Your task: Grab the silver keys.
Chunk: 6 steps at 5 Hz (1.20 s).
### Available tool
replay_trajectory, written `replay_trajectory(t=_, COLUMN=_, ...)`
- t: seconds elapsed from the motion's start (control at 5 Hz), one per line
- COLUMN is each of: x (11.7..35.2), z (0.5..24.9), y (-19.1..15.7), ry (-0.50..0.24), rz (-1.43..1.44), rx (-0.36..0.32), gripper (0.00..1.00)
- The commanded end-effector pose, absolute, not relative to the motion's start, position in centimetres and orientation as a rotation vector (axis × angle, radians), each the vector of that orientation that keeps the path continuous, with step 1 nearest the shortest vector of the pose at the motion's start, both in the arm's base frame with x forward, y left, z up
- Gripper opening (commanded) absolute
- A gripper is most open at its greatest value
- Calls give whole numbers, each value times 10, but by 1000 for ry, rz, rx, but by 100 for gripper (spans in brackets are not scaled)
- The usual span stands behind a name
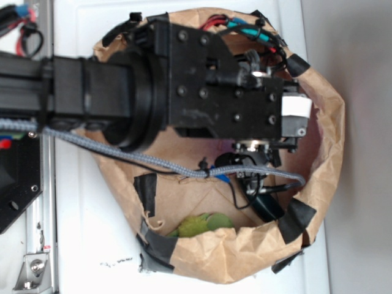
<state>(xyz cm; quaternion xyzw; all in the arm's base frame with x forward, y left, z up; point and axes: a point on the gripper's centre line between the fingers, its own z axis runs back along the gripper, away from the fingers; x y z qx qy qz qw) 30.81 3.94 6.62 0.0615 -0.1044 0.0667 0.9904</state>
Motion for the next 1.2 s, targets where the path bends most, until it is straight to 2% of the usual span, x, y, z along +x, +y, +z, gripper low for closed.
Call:
replay_trajectory(t=0.0, x=313, z=68, y=37, ry=-288, rz=211, rx=156, gripper=100)
replay_trajectory(t=0.6, x=313, z=47, y=33, ry=-265, rz=201, rx=184, gripper=100)
replay_trajectory(t=1.0, x=317, z=45, y=33, ry=-270, rz=206, rx=196, gripper=100)
